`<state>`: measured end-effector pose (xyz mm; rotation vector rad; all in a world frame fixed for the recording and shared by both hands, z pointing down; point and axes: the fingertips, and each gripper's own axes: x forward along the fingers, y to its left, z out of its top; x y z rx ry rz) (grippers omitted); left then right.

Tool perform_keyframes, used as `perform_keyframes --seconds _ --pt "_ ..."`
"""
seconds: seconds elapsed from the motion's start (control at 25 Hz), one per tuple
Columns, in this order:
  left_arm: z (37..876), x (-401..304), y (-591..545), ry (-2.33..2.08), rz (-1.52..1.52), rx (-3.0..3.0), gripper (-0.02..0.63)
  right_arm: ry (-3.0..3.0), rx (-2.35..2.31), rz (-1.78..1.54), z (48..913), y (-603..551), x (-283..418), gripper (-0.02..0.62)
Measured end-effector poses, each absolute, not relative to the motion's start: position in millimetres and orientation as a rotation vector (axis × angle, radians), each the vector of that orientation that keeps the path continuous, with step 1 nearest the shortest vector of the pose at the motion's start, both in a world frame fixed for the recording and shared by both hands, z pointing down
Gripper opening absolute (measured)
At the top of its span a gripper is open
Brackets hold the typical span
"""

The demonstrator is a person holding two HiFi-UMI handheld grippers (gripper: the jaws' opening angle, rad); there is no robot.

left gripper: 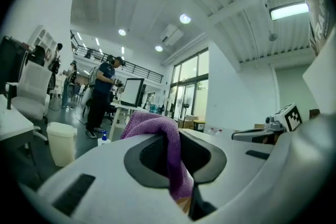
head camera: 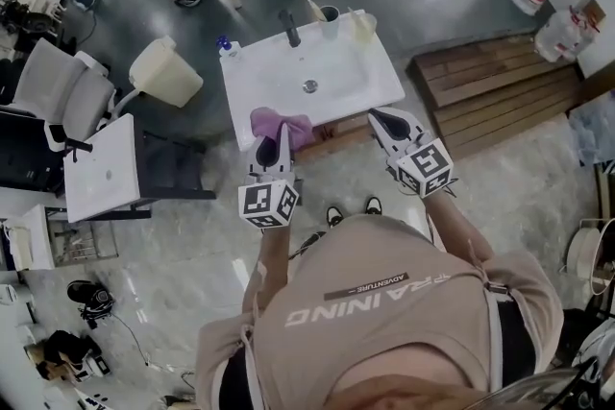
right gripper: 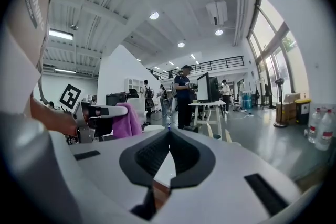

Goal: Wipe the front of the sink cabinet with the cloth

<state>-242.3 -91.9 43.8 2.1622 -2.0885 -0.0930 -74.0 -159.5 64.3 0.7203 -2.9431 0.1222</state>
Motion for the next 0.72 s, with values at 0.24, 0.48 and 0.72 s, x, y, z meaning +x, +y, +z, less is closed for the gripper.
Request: perform_keyframes --seconds 0.24,0.48,0.72 --pt "58.6 -245.7 -80.0 -2.096 -0.051 2.116 0.037 -2.925 0.713 0.139 70.5 -156.7 -66.6 0.011" --pt "59.2 -242.0 -72.1 -2.101 -0.009 2.144 0.037 -2.972 0.727 0.169 60.9 -154.4 -66.6 0.011" --pt "56.3 -231.5 -70.1 -2.071 -0.011 2.192 0.037 -2.981 0.767 0.081 56.2 -150.8 -62.4 0.012"
